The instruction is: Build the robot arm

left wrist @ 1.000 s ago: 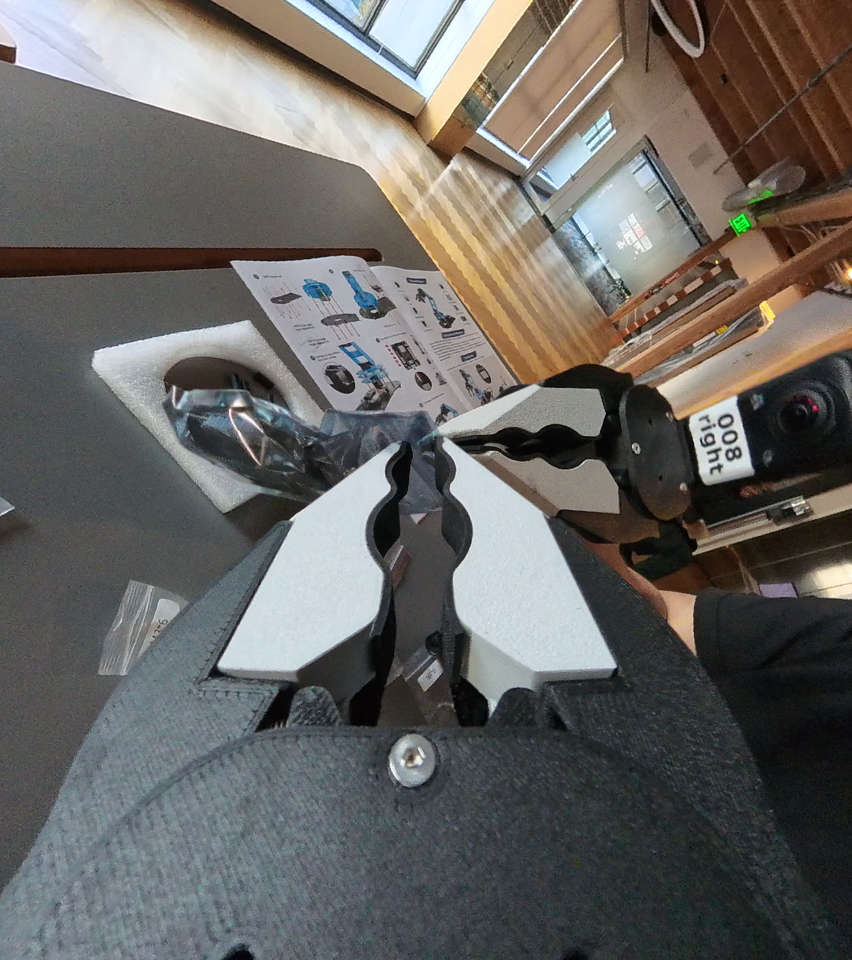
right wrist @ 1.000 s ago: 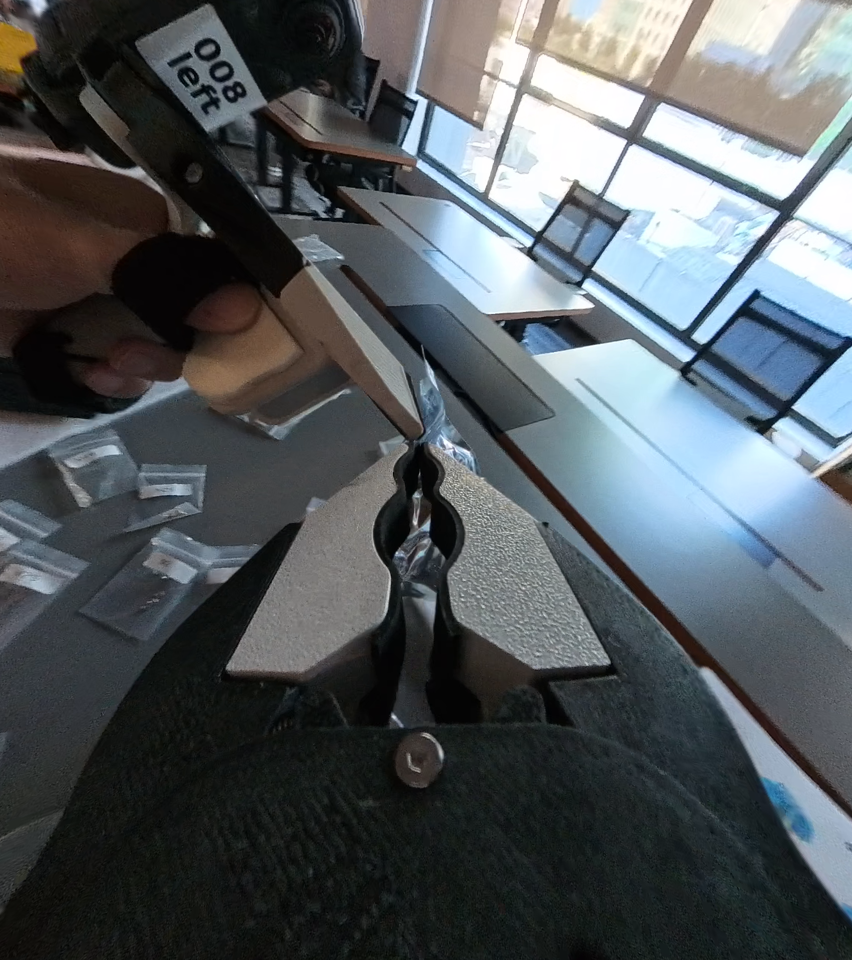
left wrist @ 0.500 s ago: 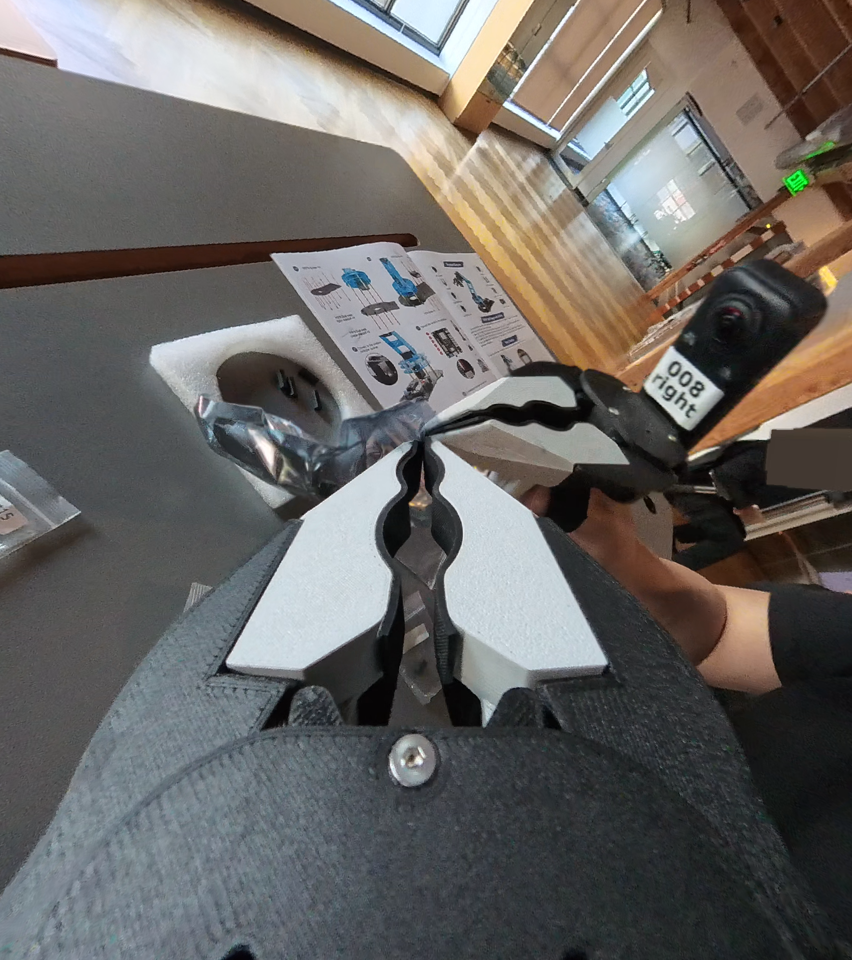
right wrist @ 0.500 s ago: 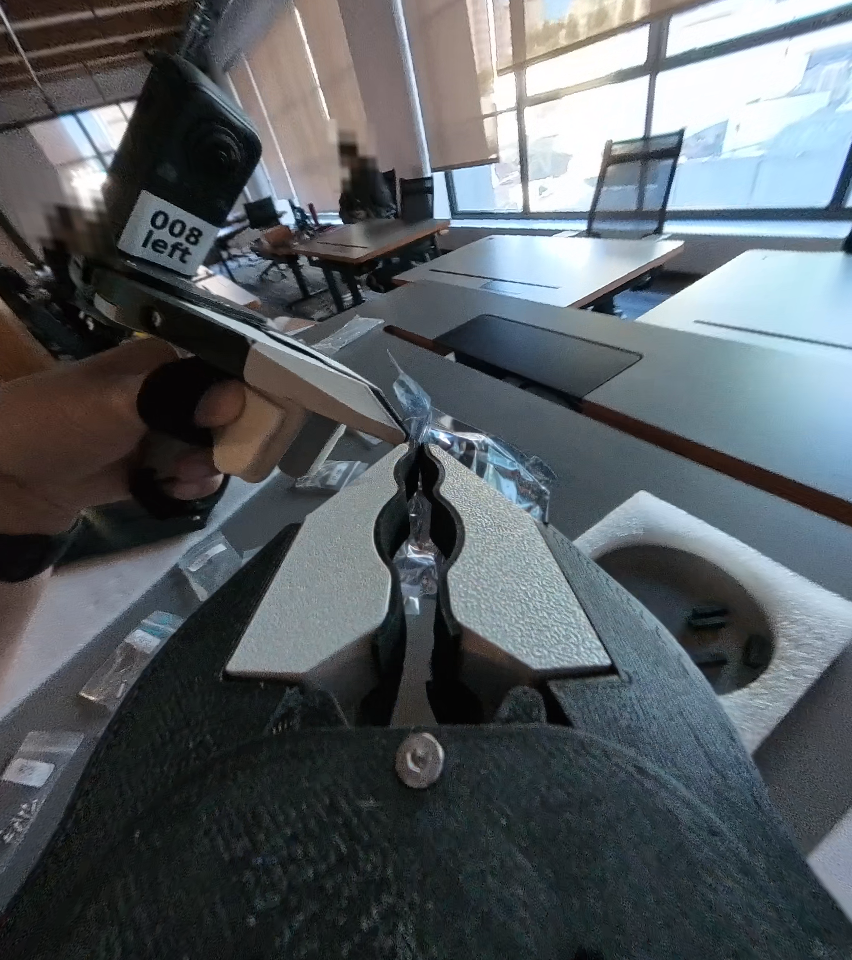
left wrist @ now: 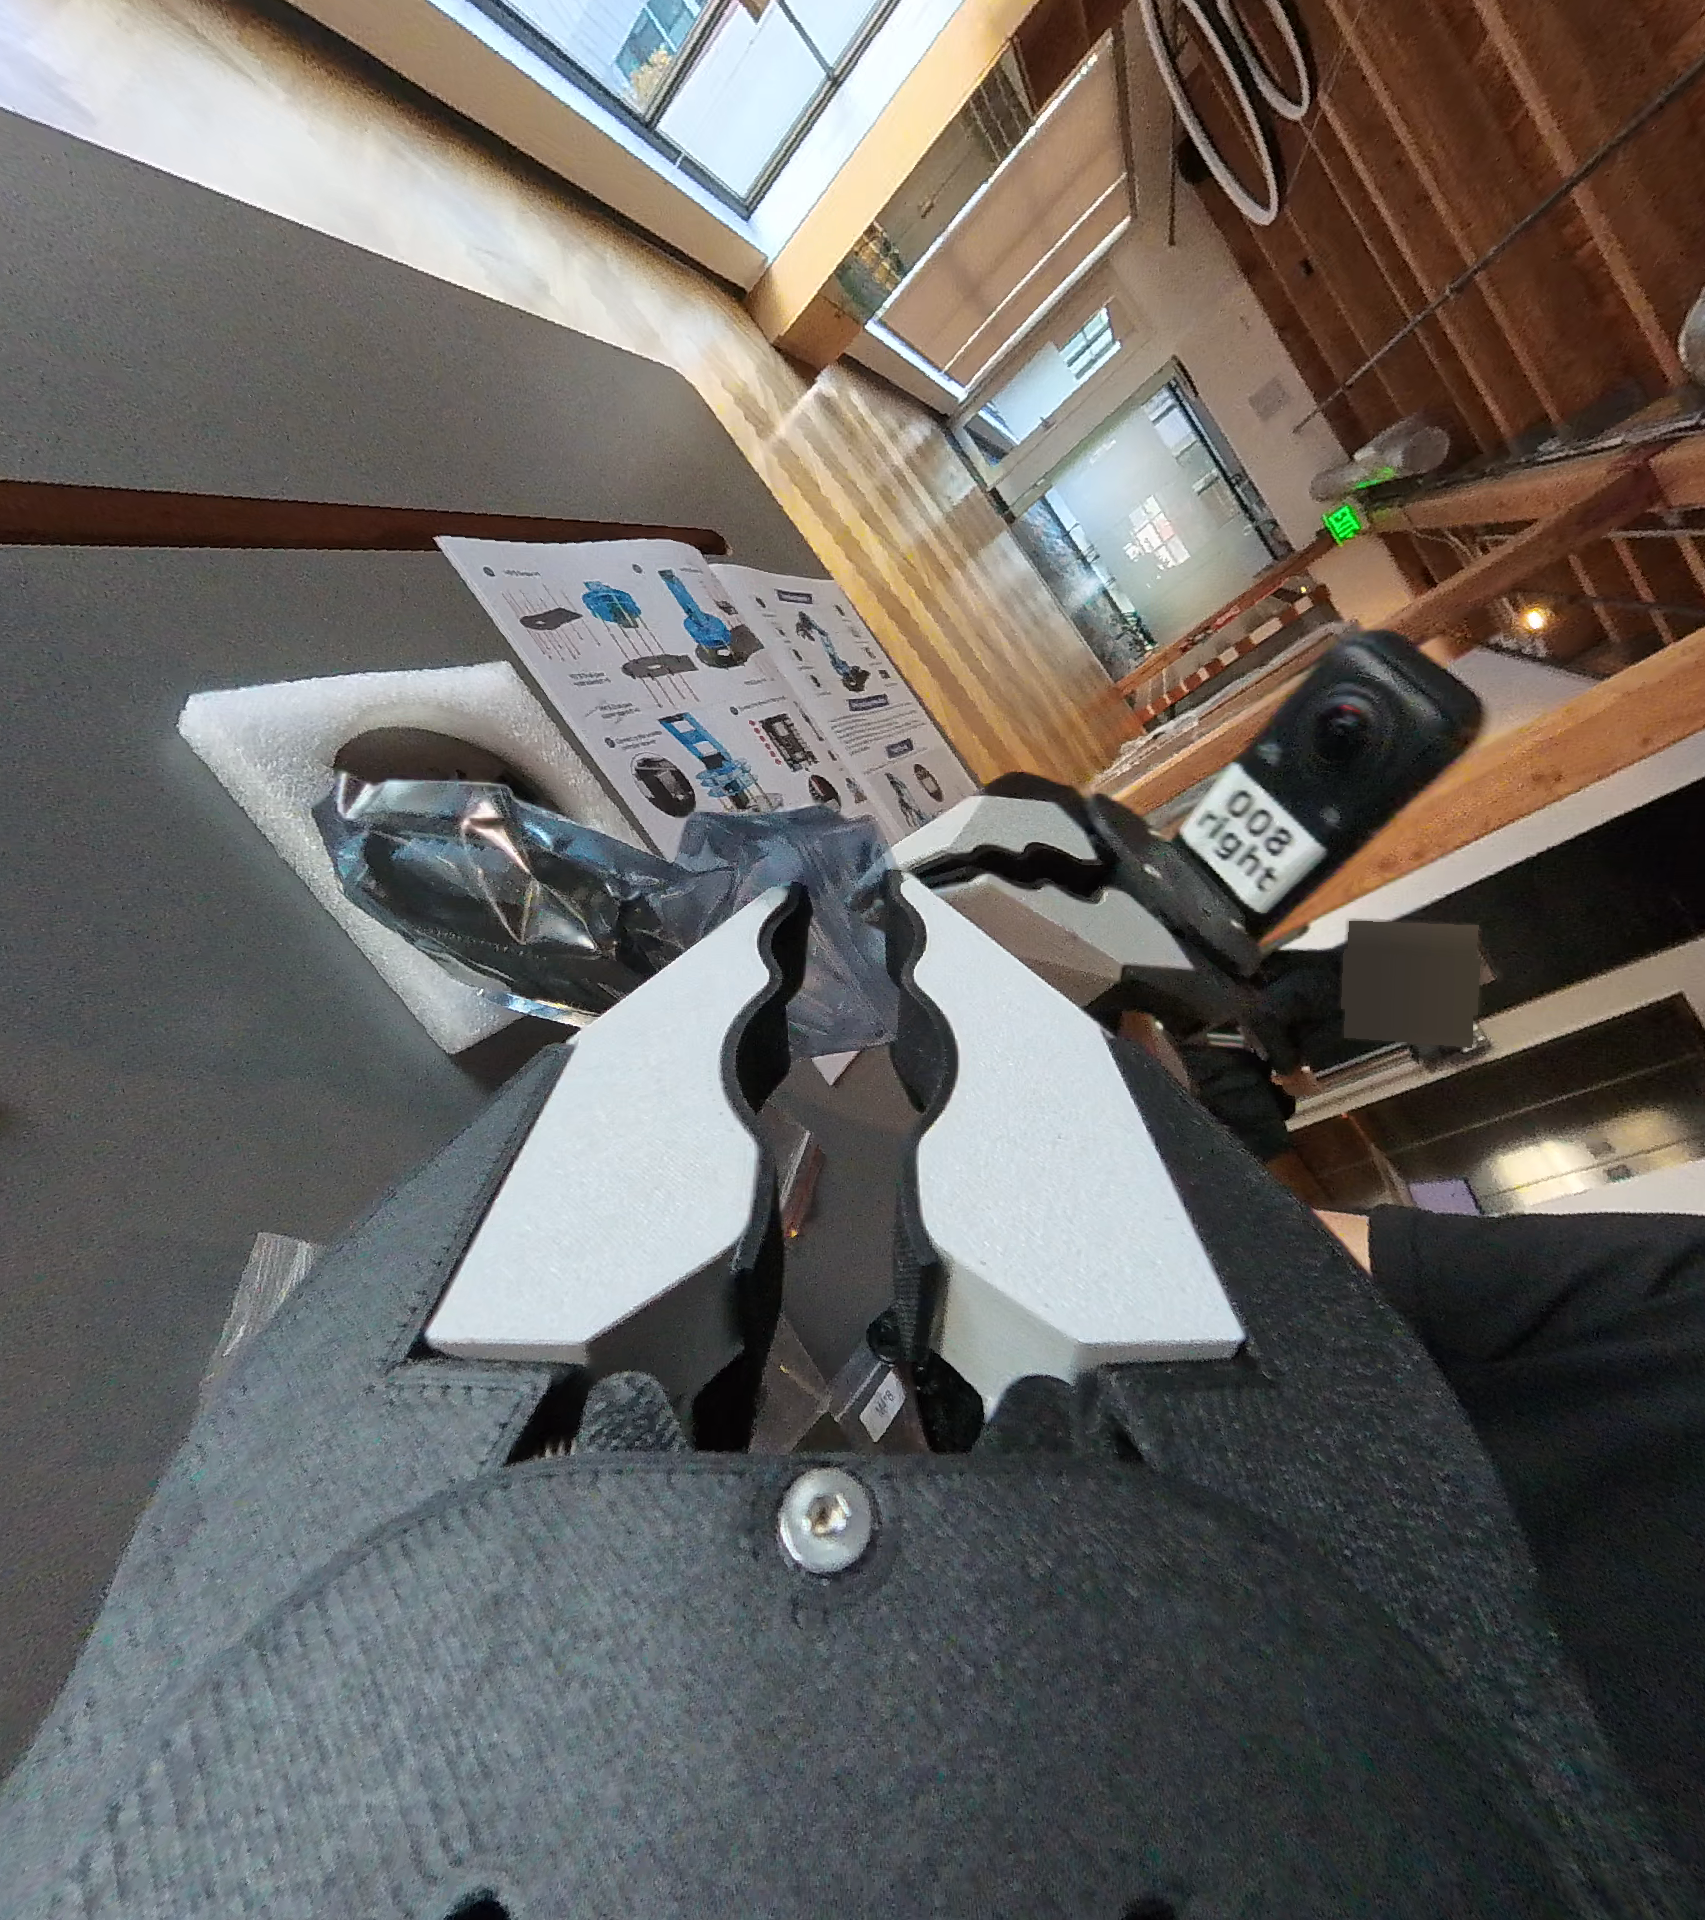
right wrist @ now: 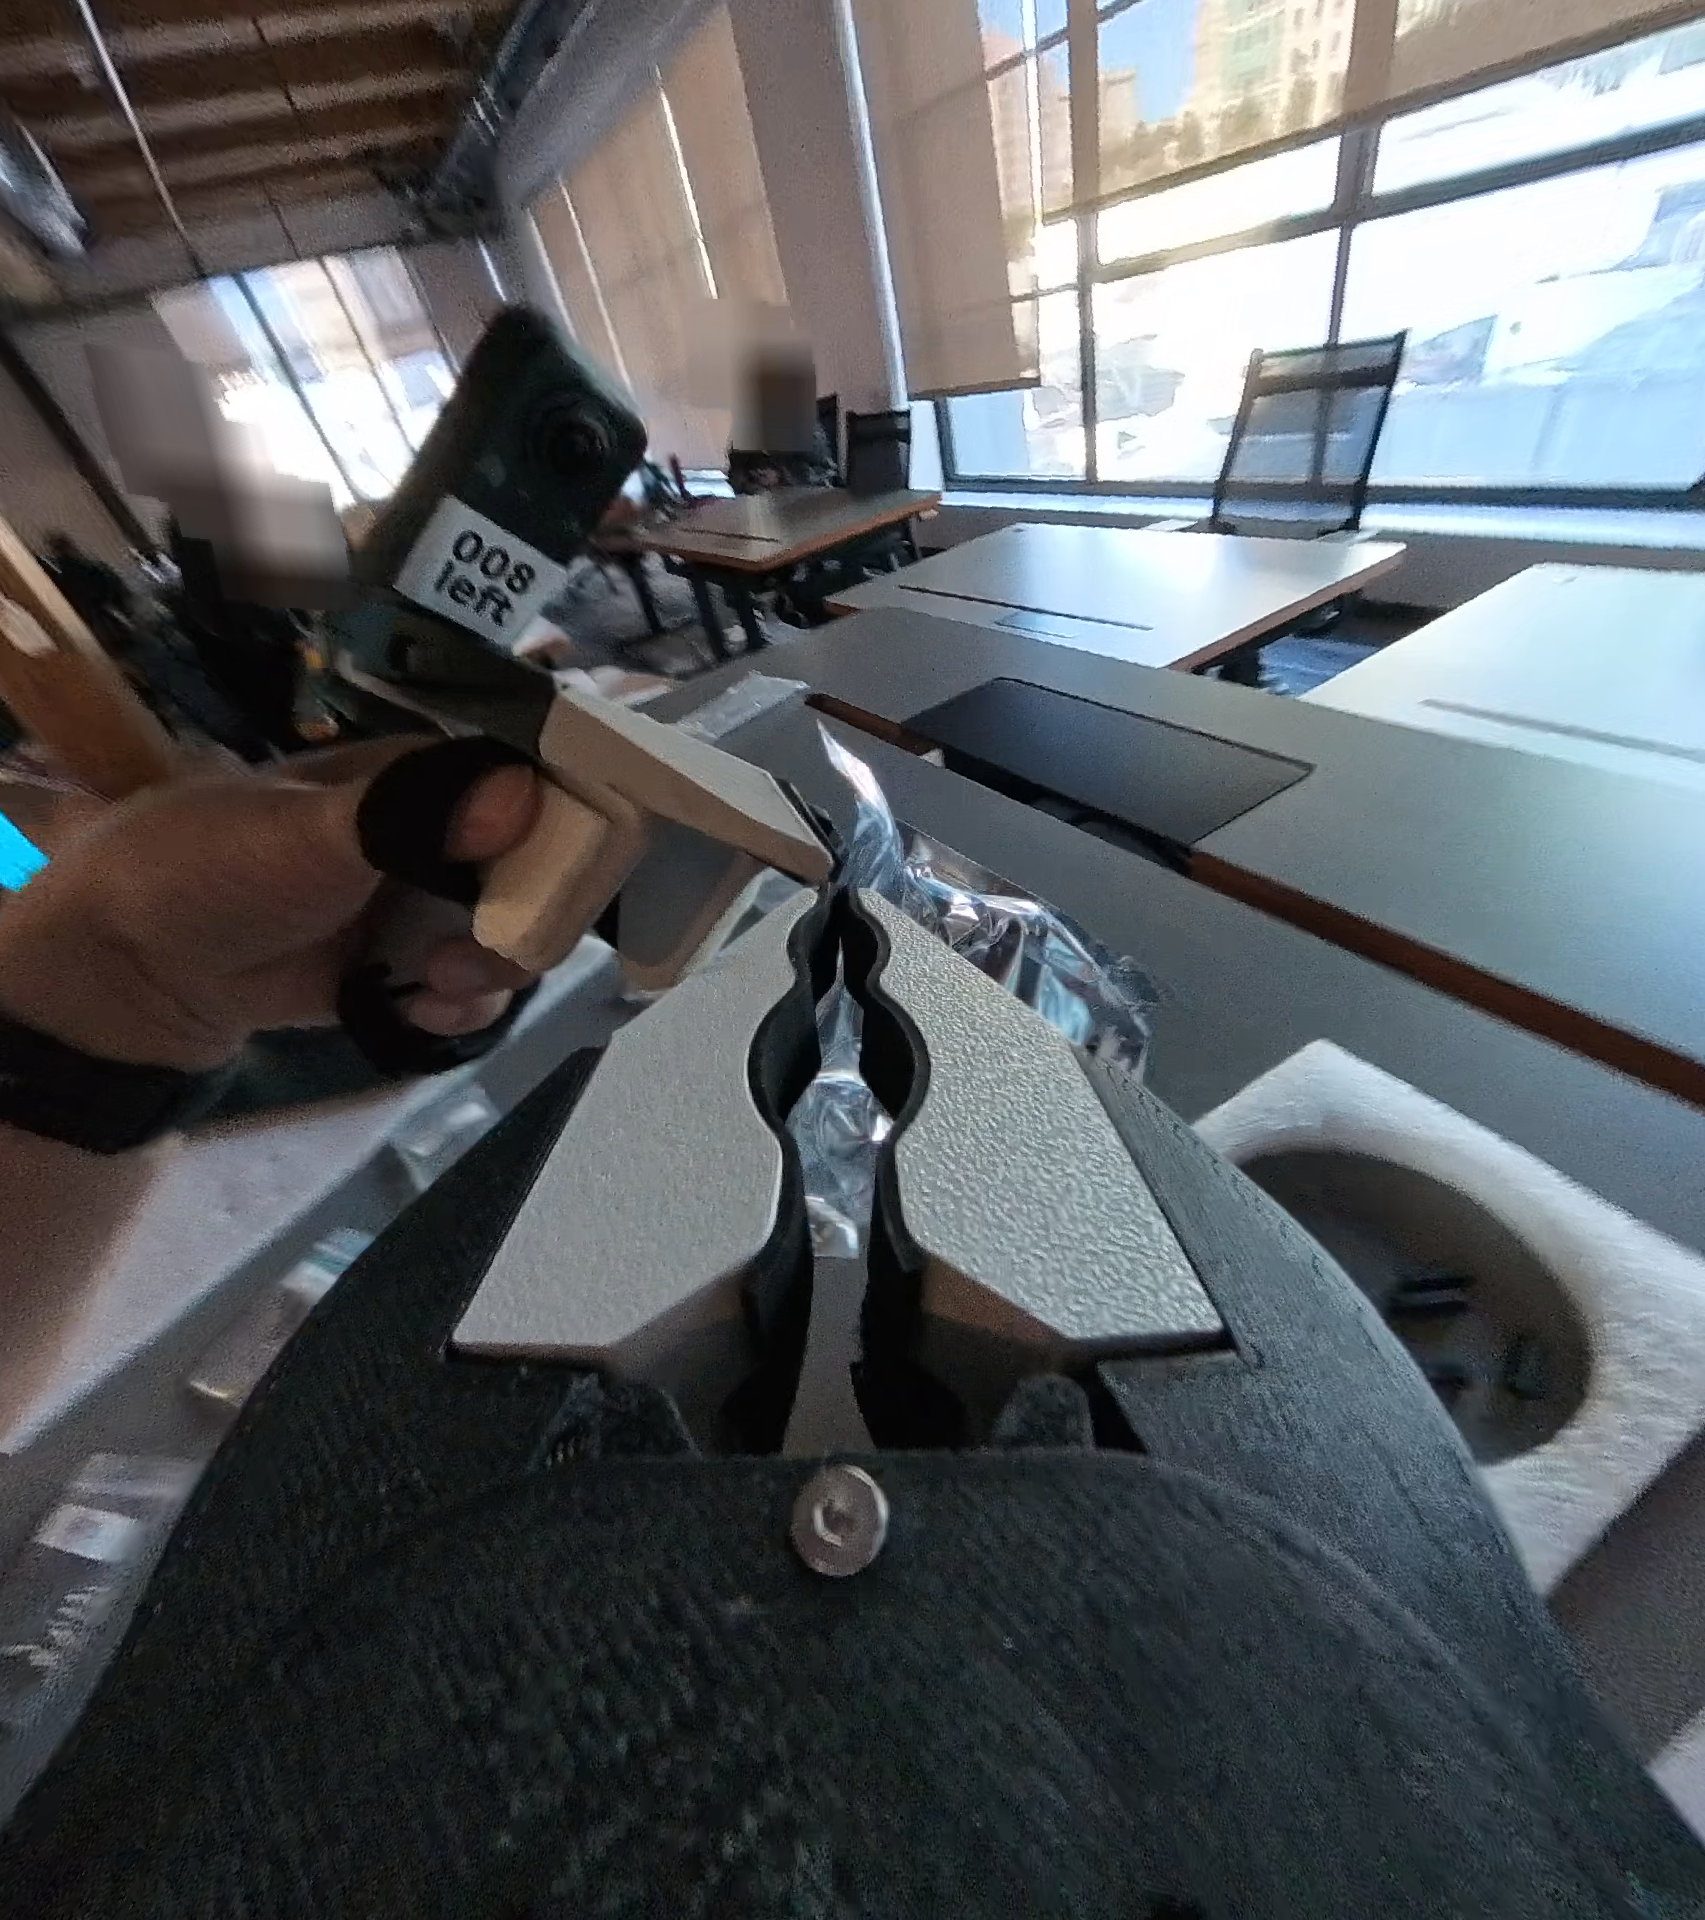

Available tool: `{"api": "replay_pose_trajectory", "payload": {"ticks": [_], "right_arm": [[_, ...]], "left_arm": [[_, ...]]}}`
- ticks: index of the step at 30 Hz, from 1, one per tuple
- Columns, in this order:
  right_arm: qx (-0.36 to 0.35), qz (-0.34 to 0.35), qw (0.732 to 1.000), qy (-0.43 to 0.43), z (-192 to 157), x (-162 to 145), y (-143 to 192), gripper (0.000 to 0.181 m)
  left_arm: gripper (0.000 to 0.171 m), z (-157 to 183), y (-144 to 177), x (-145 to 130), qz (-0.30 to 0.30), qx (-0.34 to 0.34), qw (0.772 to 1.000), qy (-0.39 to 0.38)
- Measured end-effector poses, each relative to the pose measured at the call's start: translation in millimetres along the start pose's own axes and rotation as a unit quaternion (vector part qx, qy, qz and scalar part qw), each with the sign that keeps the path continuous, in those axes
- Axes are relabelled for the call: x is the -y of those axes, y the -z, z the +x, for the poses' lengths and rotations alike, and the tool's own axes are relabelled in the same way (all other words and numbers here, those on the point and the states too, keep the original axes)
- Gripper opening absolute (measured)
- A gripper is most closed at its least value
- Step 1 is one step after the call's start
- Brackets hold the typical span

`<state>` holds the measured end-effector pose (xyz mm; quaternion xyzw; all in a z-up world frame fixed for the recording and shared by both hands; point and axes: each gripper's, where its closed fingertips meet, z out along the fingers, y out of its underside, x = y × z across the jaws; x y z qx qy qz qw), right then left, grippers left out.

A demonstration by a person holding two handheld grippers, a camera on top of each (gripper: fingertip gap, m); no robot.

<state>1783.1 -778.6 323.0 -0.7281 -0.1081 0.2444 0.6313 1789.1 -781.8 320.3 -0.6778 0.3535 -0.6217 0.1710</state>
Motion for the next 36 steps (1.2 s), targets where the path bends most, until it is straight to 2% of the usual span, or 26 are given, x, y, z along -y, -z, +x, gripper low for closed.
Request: {"api": "replay_pose_trajectory", "payload": {"ticks": [3, 5, 10, 12, 18, 20, 25, 28, 36], "right_arm": [[0.022, 0.011, 0.998, -0.060, 2, -2, -1, 0.000], [0.021, 0.013, 0.998, -0.065, 3, -1, 0, 0.000], [0.022, 0.016, 0.998, -0.049, 2, 0, 0, 0.000], [0.021, 0.011, 0.999, -0.039, 1, 1, 0, 0.000], [-0.046, -0.040, 0.997, 0.051, 13, 3, 3, 0.000], [-0.081, -0.049, 0.992, 0.086, 19, 9, 4, 0.000], [-0.175, -0.040, 0.979, 0.099, 37, 23, -8, 0.000], [-0.226, -0.054, 0.964, 0.127, 44, 30, -22, 0.000], [-0.280, -0.046, 0.951, 0.122, 38, 33, -46, 0.000]], "left_arm": [[0.012, -2, 0, 0, 0.002, -0.007, 1.000, 0.008], [0.003, 0, 1, -2, -0.002, -0.016, 1.000, 0.005], [0.000, 2, 1, -1, -0.003, -0.018, 1.000, -0.010], [0.000, 3, 1, -1, -0.006, -0.008, 0.999, -0.040], [0.000, -2, -6, 1, -0.026, 0.113, 0.981, -0.158], [0.000, -1, -10, 9, -0.009, 0.157, 0.970, -0.184], [0.000, -11, -13, 34, 0.023, 0.235, 0.956, -0.174], [0.000, -21, -8, 49, 0.049, 0.300, 0.935, -0.183], [0.000, -32, 16, 60, 0.147, 0.376, 0.898, -0.173]]}}
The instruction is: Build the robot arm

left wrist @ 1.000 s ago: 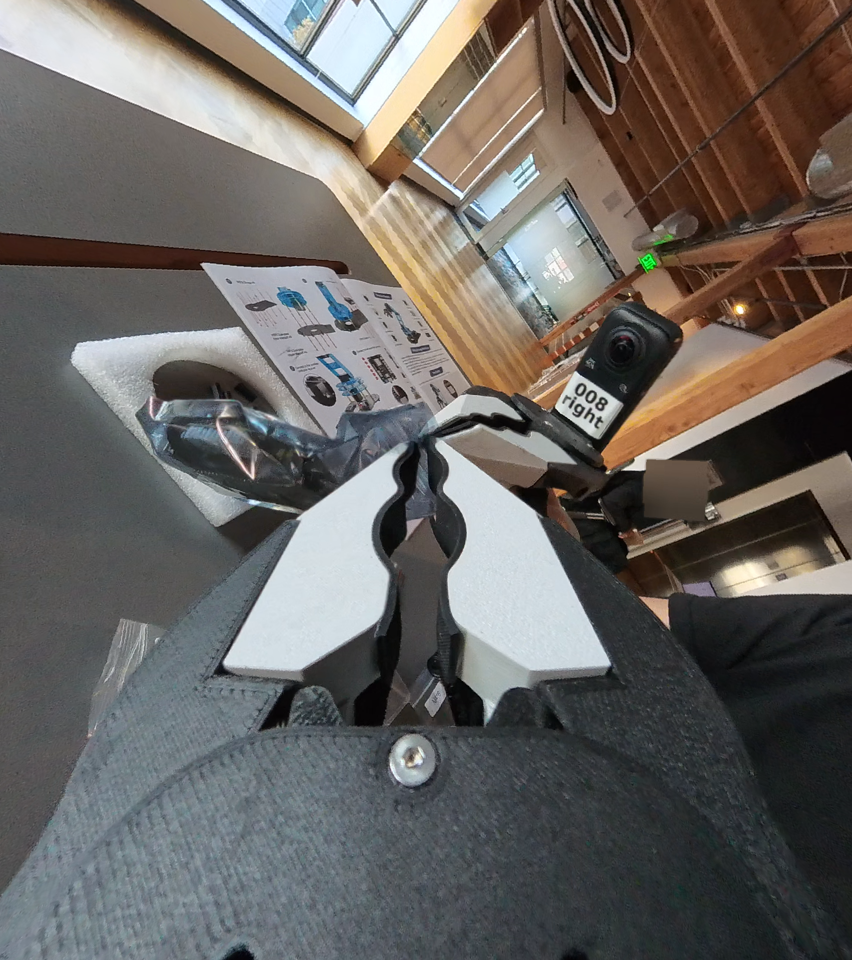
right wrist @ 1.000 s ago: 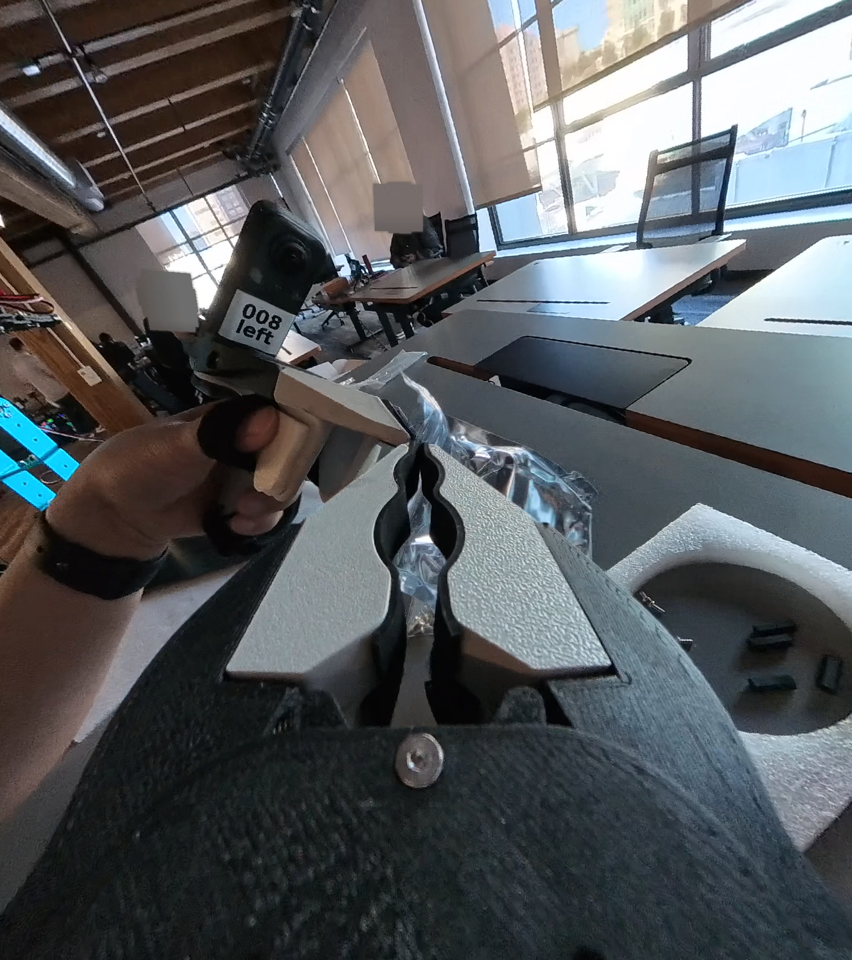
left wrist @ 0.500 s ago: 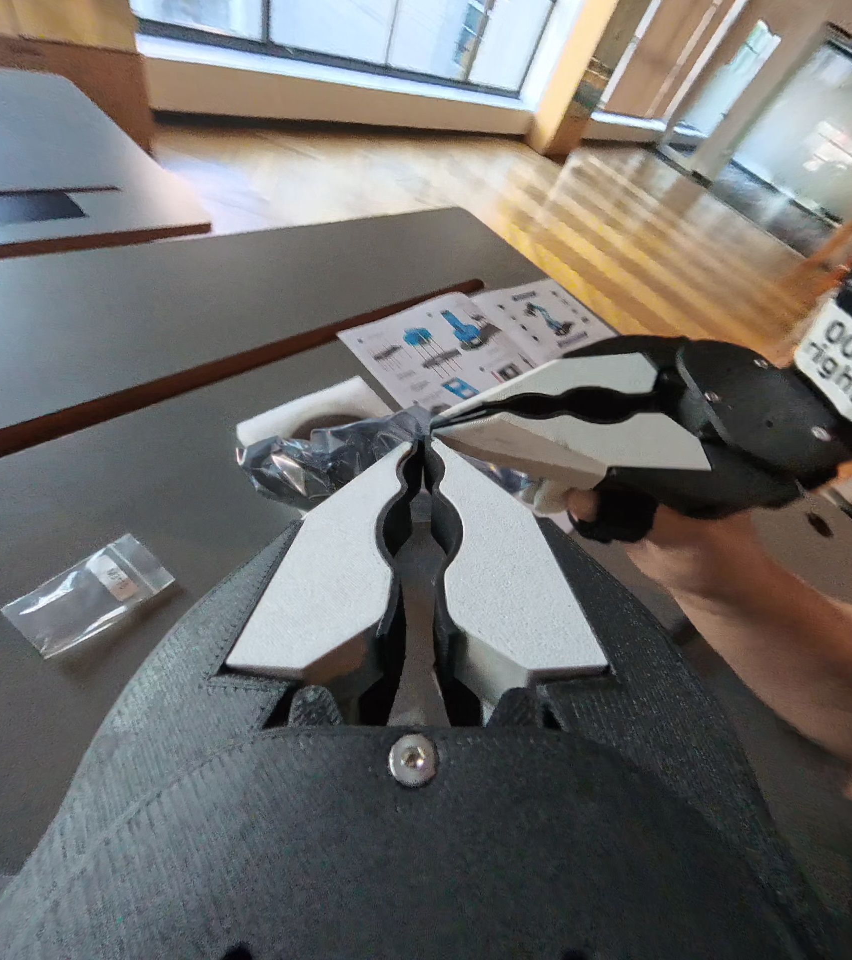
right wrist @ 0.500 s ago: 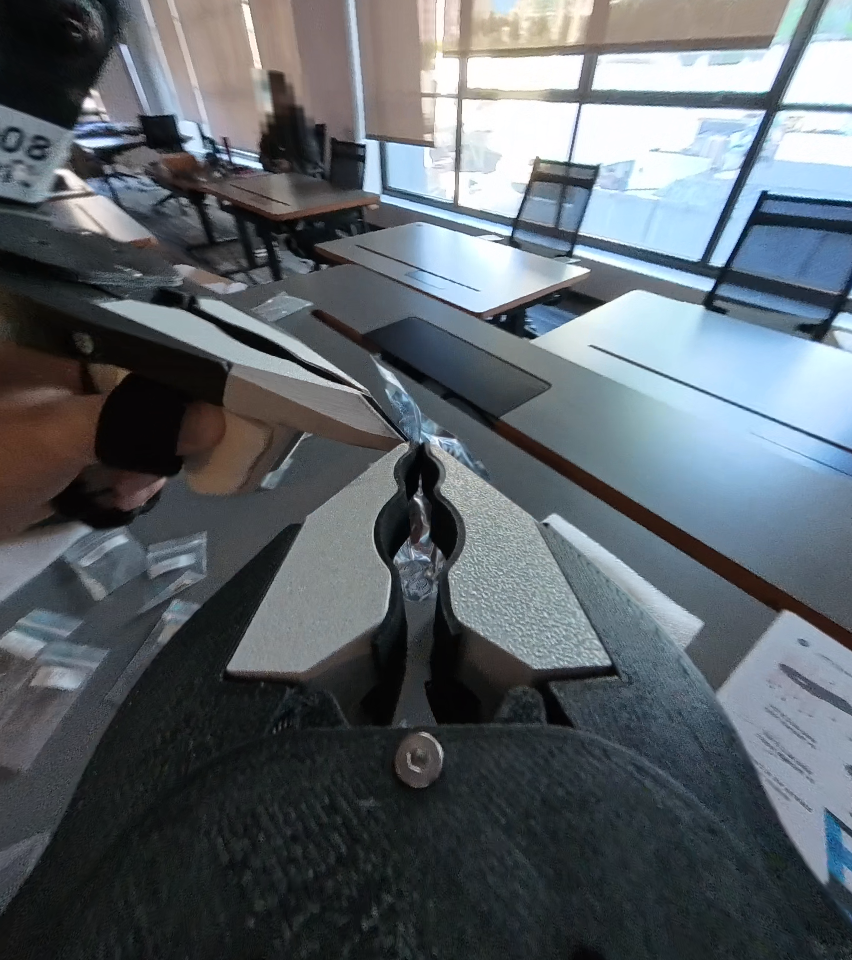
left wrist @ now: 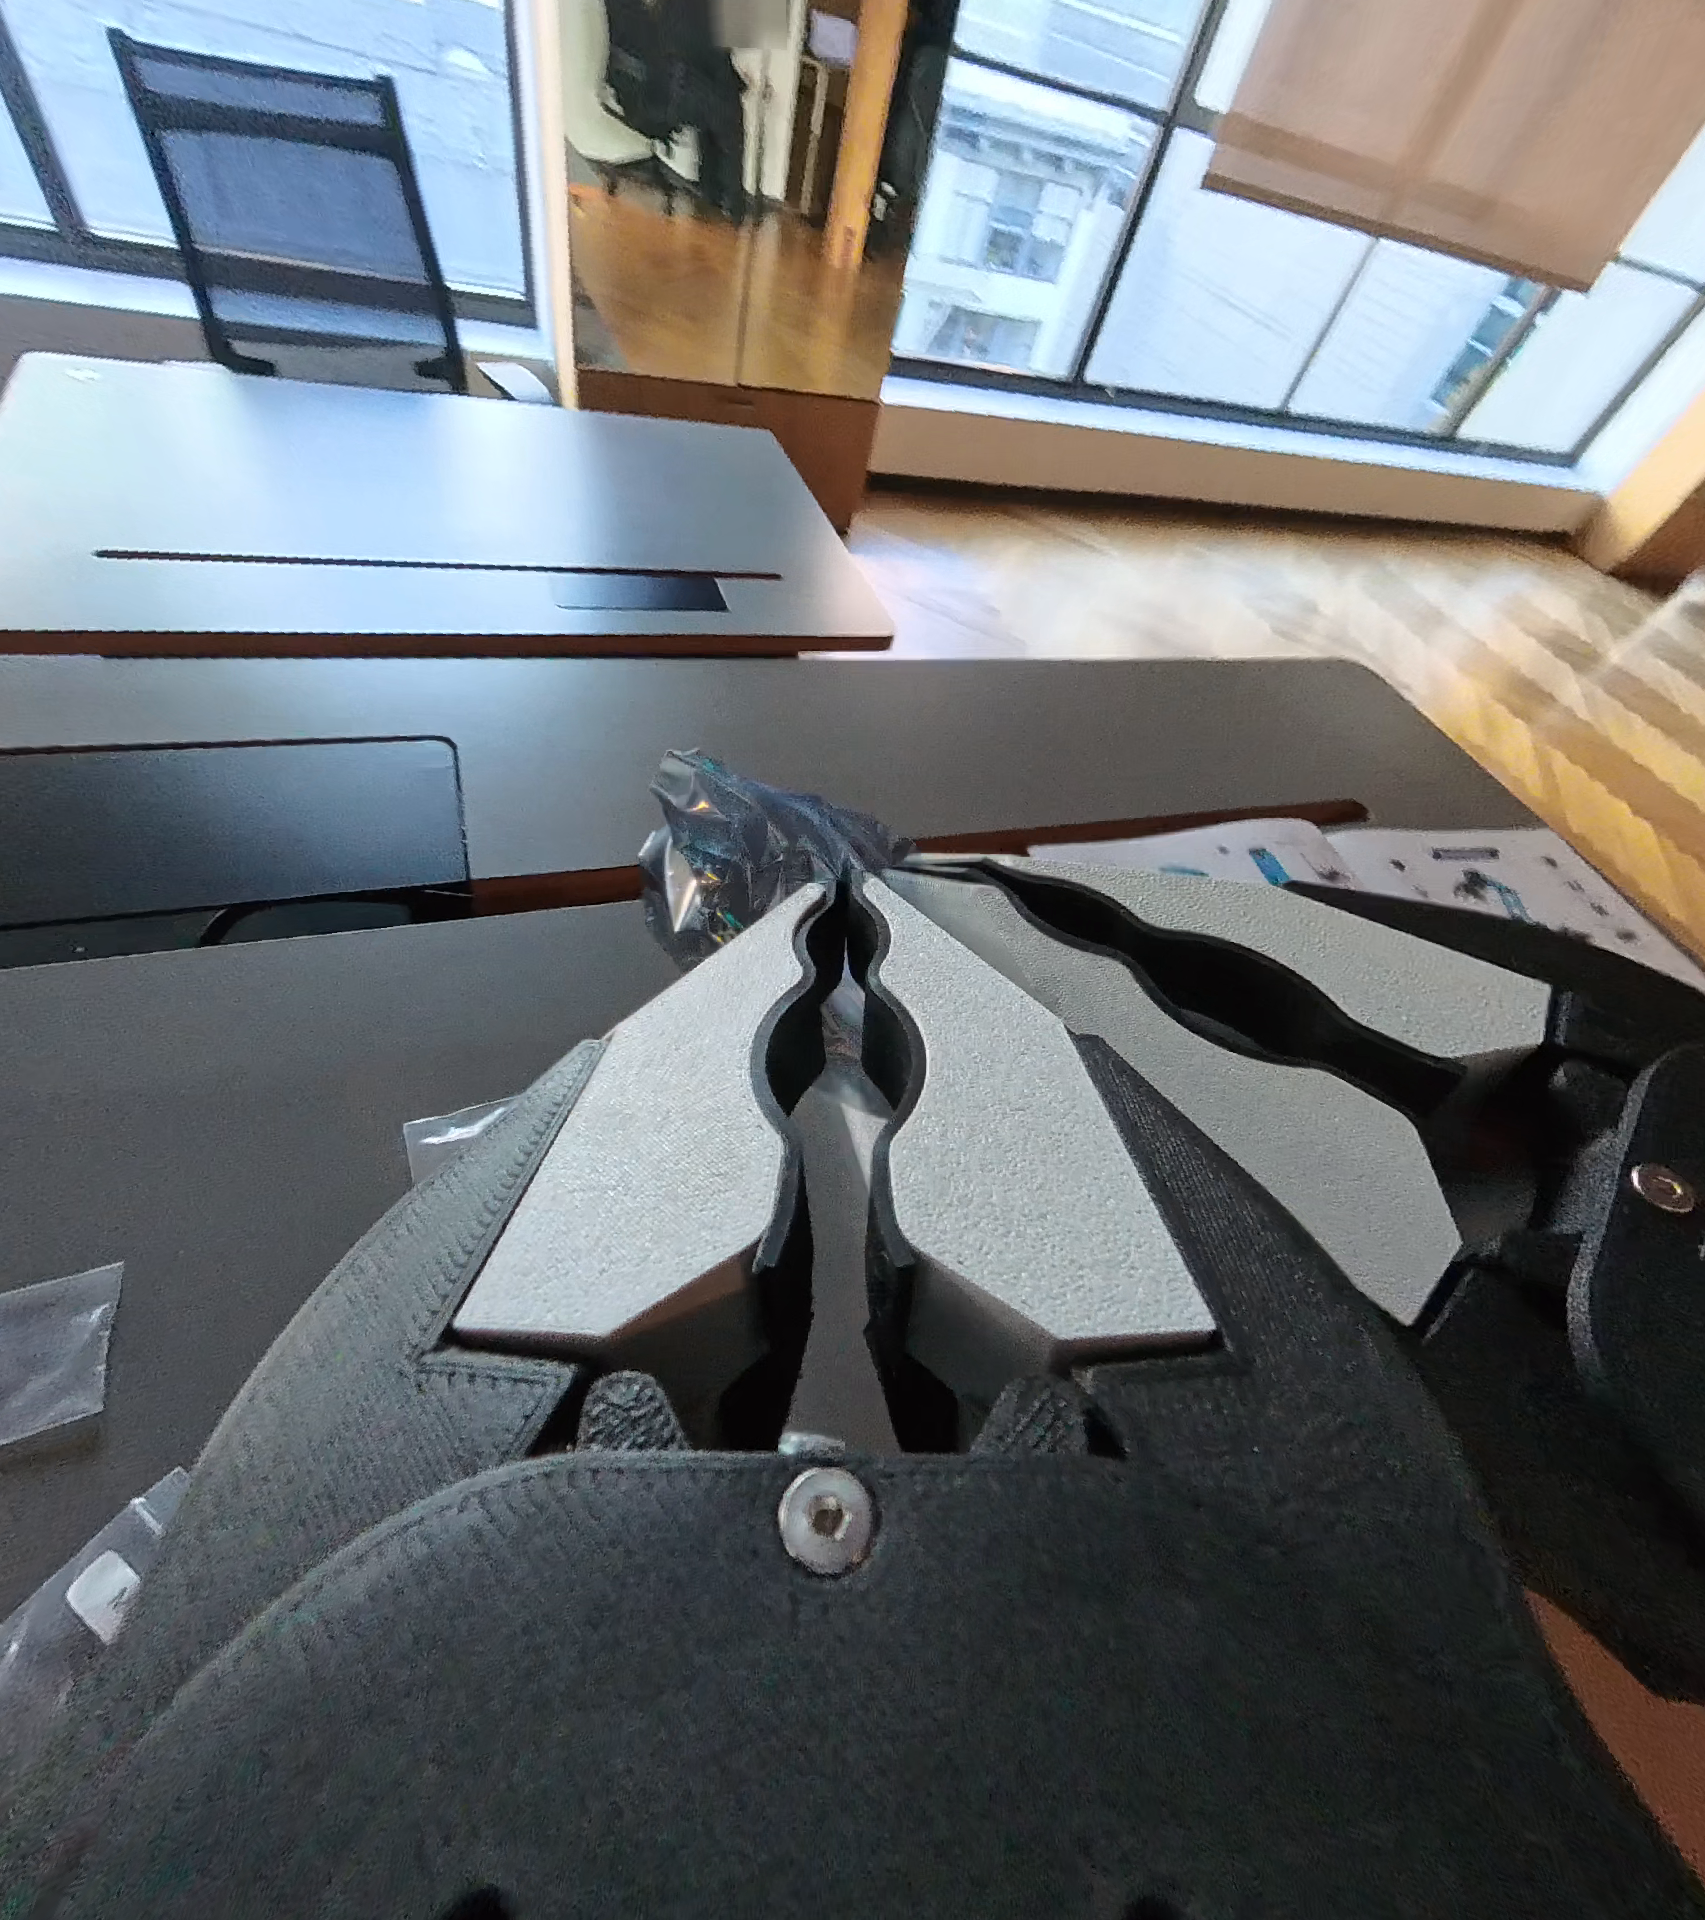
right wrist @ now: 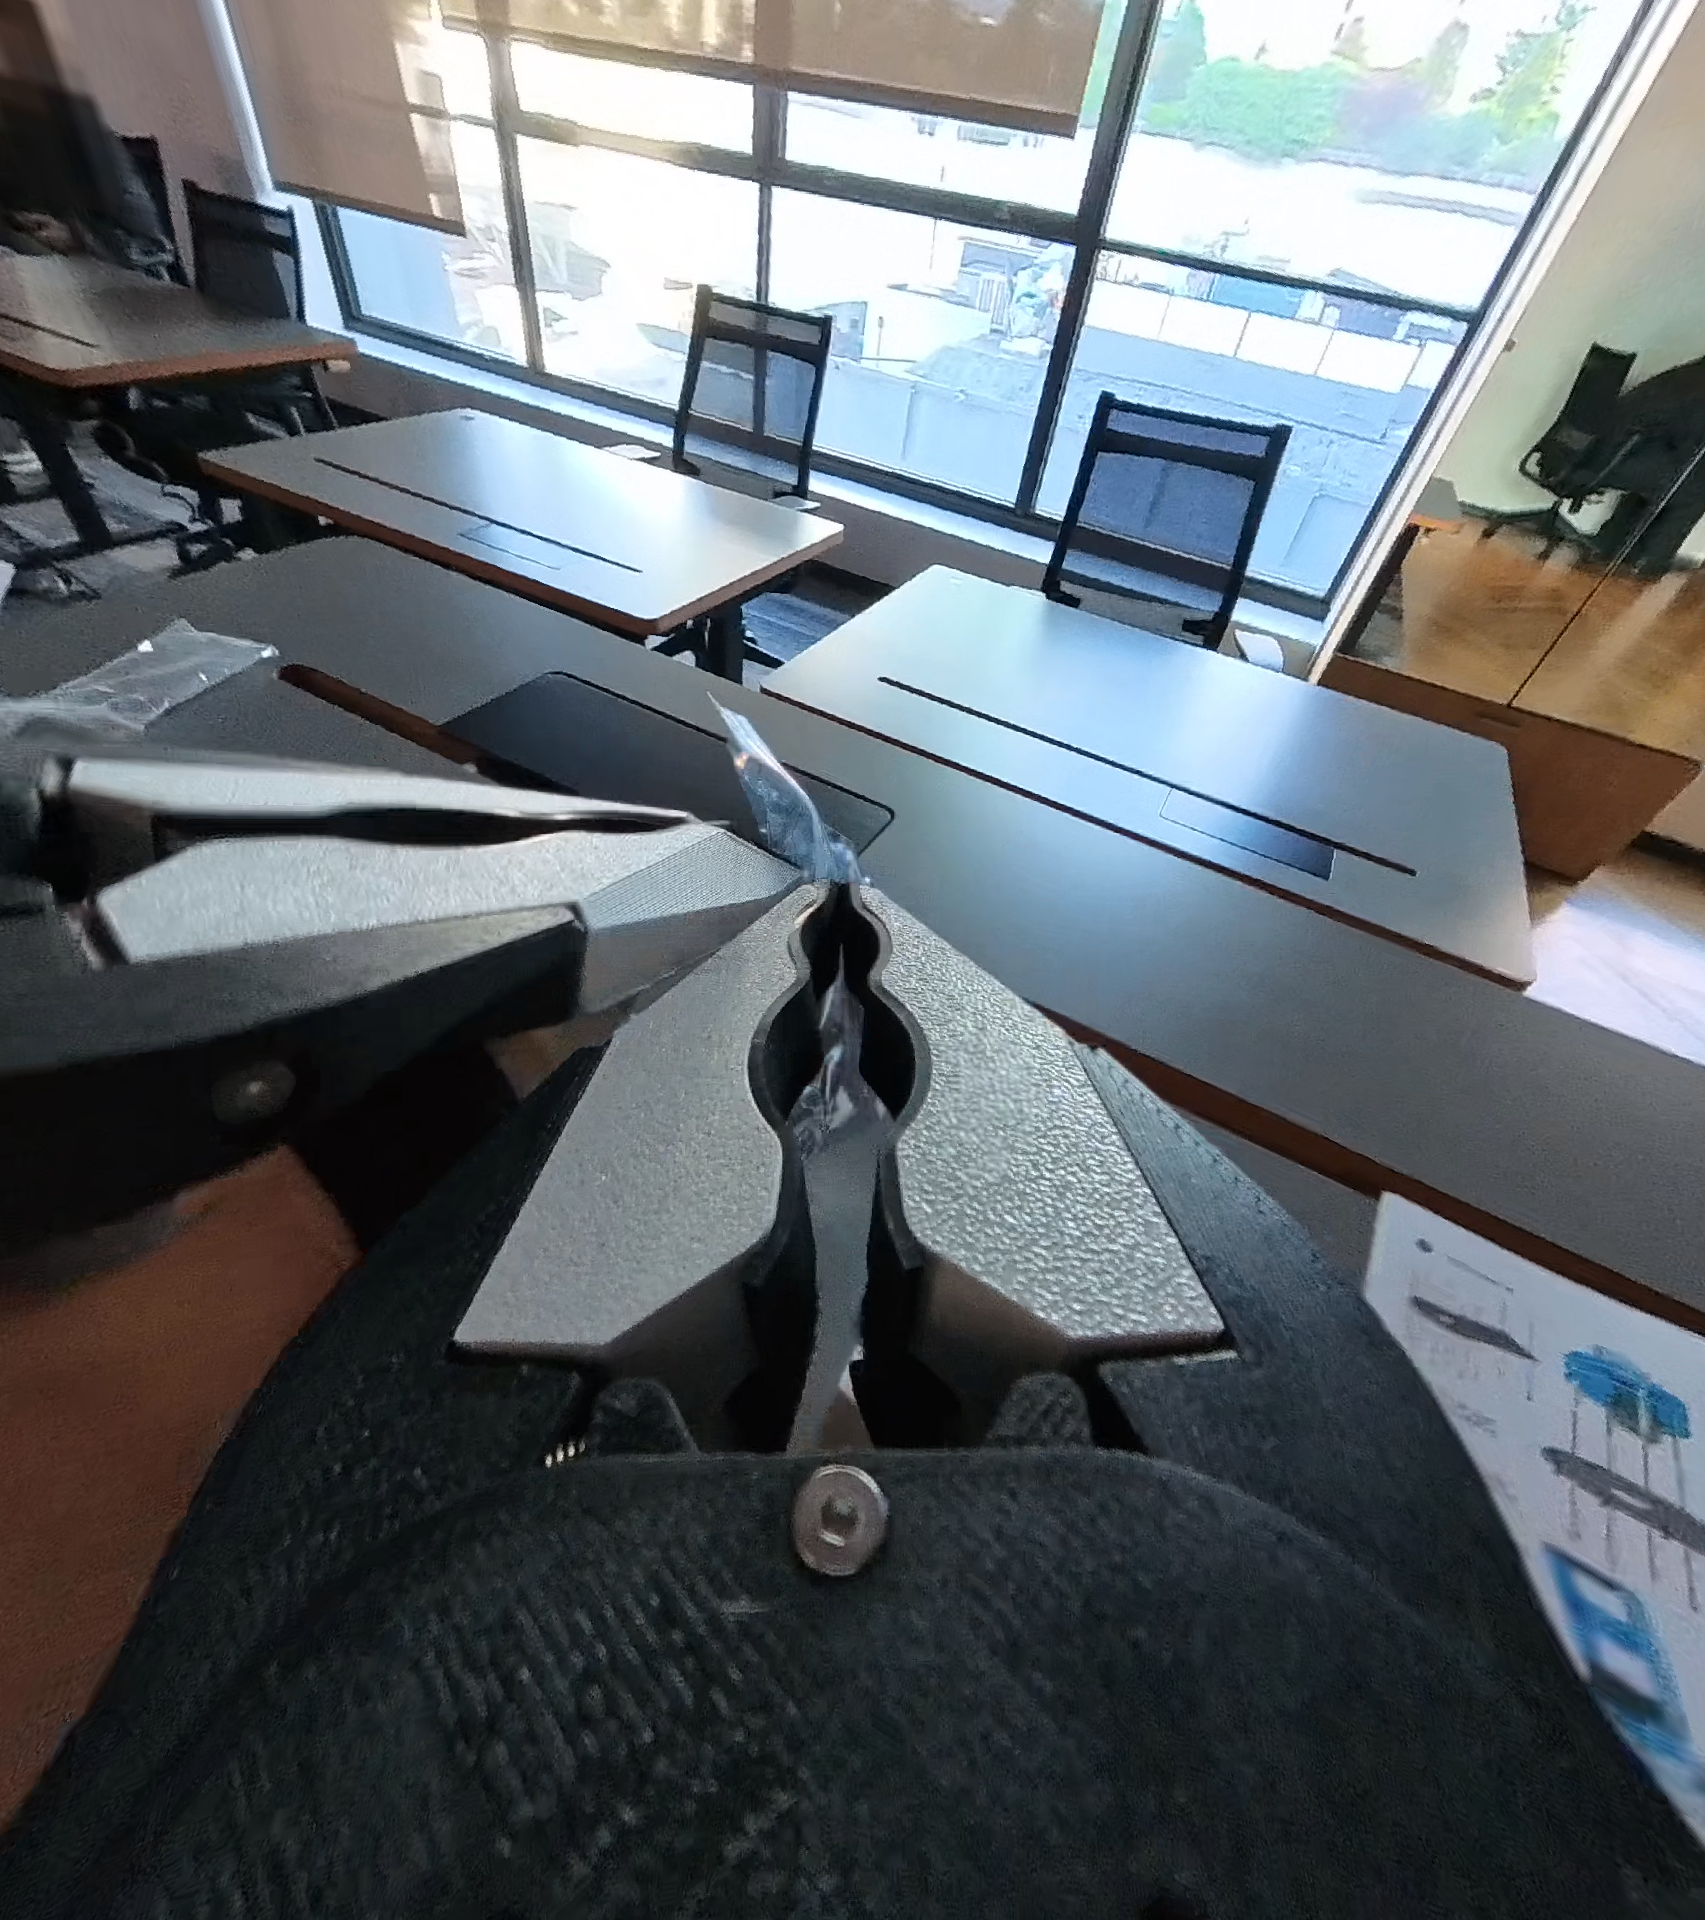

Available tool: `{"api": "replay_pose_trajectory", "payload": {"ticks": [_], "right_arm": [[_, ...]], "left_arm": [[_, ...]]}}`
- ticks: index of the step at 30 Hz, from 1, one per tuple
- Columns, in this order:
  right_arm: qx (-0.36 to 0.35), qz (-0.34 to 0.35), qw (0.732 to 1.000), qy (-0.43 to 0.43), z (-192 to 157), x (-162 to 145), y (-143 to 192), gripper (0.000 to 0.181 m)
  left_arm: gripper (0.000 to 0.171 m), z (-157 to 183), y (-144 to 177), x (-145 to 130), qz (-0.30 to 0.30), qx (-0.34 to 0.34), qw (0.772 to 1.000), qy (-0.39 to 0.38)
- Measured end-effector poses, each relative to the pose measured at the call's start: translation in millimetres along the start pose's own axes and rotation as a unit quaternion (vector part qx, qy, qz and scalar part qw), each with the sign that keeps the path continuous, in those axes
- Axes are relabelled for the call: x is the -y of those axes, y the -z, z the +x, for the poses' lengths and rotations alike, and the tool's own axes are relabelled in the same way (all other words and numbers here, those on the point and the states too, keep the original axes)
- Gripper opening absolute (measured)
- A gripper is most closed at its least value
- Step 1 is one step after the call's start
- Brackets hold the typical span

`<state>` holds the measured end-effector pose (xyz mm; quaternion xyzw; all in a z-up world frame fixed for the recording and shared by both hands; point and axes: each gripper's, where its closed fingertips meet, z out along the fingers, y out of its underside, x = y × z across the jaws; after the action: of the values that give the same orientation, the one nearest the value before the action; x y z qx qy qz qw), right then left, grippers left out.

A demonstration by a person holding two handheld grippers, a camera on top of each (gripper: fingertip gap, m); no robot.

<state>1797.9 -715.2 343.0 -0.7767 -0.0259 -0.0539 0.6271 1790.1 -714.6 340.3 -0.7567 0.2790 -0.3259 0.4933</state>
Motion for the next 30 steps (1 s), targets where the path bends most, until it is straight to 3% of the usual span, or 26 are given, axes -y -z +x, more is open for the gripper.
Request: {"api": "replay_pose_trajectory", "payload": {"ticks": [10, 22, 30], "right_arm": [[-0.023, -0.008, 0.998, -0.050, -1, -11, 3, 0.000], [-0.045, 0.005, 0.998, -0.042, 13, 0, 9, 0.000], [-0.055, -0.017, 0.998, -0.023, 12, -18, 9, 0.000]], "left_arm": [[0.000, 1, 1, -12, 0.023, 0.003, 0.998, 0.064], [0.000, 13, -2, 0, 0.030, -0.005, 0.999, 0.037], [0.000, 13, -6, -18, 0.013, -0.008, 0.999, 0.044]]}}
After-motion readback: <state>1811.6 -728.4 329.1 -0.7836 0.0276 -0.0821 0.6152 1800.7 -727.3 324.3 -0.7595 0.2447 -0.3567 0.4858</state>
